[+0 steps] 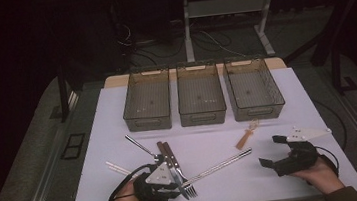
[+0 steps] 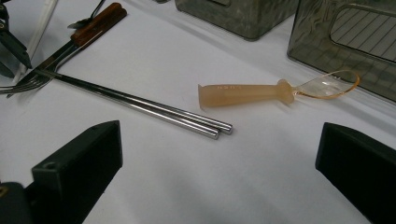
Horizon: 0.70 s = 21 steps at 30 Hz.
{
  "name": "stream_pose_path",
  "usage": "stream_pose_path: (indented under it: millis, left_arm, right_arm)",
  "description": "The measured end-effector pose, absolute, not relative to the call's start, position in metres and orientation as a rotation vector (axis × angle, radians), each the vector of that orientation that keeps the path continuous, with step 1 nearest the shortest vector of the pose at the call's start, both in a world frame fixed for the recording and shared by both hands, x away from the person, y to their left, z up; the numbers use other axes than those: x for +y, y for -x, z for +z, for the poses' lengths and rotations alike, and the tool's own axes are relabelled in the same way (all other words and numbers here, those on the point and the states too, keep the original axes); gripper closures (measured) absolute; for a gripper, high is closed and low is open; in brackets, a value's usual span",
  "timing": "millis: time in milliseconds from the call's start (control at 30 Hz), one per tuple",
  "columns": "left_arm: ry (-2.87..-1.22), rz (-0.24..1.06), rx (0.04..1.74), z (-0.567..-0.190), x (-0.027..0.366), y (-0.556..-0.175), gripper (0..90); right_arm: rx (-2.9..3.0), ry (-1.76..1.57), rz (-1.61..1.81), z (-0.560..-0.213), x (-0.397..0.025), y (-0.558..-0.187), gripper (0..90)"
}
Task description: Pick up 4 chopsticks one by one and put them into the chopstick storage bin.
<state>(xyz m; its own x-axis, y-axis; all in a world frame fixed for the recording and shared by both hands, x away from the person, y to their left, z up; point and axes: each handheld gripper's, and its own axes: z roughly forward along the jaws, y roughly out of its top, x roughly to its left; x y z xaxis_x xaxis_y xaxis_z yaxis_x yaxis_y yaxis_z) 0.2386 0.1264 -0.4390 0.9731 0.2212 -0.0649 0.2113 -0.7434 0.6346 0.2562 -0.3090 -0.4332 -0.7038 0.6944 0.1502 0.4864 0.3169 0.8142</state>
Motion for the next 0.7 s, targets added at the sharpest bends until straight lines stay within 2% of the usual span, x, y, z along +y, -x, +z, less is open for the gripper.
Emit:
stream_pose_path:
  millis: [300, 700]
  left_arm:
    - [-2.413, 0.008, 0.306, -0.440, 0.137, -0.242, 75.1]
    - [-2.399, 0.015, 0.309, -0.441, 0.148, -0.244, 75.1]
  right_arm:
    - [2.355, -1.076, 1.333, -0.433, -0.309, -0.256, 0.5]
    - [2.355, -1.077, 1.341, -0.433, -0.309, -0.256, 0.5]
